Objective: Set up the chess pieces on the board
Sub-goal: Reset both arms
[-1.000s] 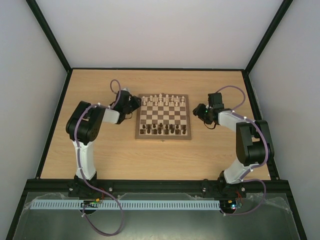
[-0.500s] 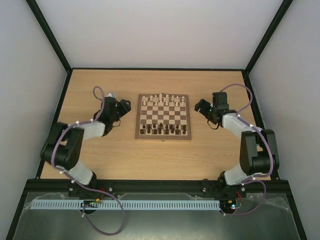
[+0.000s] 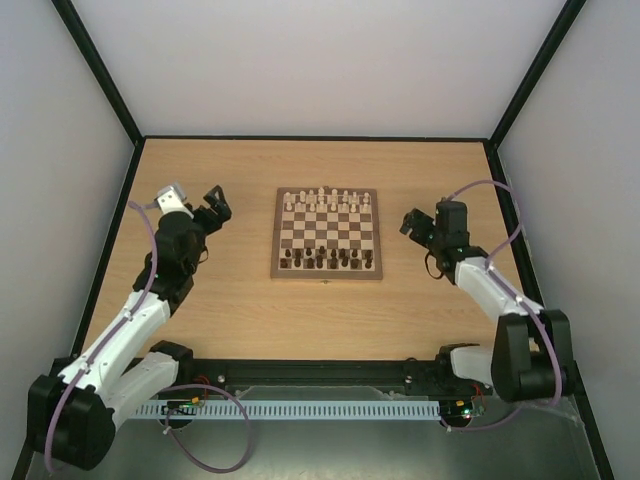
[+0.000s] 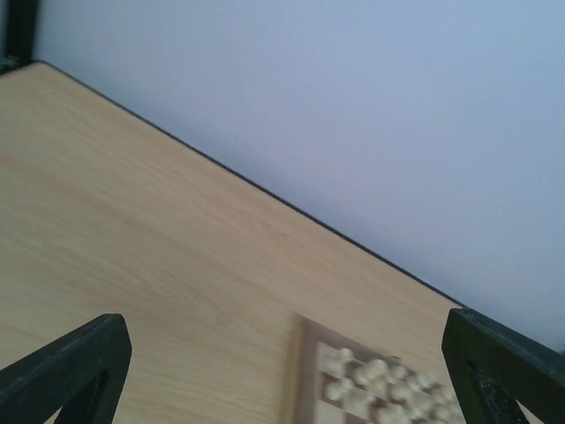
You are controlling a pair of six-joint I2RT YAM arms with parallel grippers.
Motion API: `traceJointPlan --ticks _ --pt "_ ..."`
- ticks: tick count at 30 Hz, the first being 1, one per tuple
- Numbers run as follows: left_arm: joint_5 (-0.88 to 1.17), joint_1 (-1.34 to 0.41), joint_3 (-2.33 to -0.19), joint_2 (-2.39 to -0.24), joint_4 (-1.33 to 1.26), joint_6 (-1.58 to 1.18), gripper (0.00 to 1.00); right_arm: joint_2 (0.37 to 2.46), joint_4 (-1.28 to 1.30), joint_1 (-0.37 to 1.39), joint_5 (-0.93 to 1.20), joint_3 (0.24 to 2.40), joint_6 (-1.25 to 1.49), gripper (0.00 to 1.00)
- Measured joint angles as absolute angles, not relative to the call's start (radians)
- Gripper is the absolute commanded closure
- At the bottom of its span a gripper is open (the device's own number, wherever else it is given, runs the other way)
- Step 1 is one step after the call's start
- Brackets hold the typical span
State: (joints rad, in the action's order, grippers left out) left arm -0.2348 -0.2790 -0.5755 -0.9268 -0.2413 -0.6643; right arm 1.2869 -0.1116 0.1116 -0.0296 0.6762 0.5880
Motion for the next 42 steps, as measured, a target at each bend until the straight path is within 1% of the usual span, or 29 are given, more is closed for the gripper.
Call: traceJointPlan --ticks 5,9,12,17,21,25,27,33,36,42 --pt "-0.39 -0.278 -0.513 -0.872 -0.172 -0.631 0.0 1.134 -0.178 0.112 -0.198 0.535 0.511 0.01" --pt "-0.481 -0.276 -0.43 -0.859 -0.191 -0.596 0.01 1.043 -0.295 0.111 -0.342 0.396 0.473 0.01" --pt "-0.531 -0.276 -0.361 -0.861 -0.266 -0.54 0.01 1.045 -0.378 0.111 -0.413 0.33 0.455 0.01" --pt "-0.584 -0.265 -0.26 -0.939 -0.472 -0.379 0.0 1.174 -0.56 0.111 -0.506 0.321 0.412 0.01" --pt "-0.551 -0.205 -0.255 -1.045 -0.604 -0.27 0.0 1.33 -0.682 0.11 -0.571 0.32 0.399 0.01" --pt "-0.468 -0.126 -0.216 -1.18 -0.788 -0.193 0.0 1.419 -0.743 0.109 -0.591 0.341 0.368 0.01" --pt "-0.421 -0.098 -0.214 -1.25 -0.829 -0.167 0.0 1.462 -0.766 0.108 -0.592 0.373 0.345 0.01" --pt "-0.324 -0.059 -0.25 -1.406 -0.973 -0.115 0.0 1.527 -0.836 0.105 -0.589 0.414 0.299 0.01" --pt "-0.285 -0.047 -0.298 -1.481 -0.994 -0.1 0.0 1.528 -0.862 0.105 -0.567 0.409 0.276 0.01" --pt "-0.26 -0.027 -0.3 -1.49 -1.042 -0.1 0.01 1.517 -0.962 0.104 -0.479 0.353 0.225 0.02"
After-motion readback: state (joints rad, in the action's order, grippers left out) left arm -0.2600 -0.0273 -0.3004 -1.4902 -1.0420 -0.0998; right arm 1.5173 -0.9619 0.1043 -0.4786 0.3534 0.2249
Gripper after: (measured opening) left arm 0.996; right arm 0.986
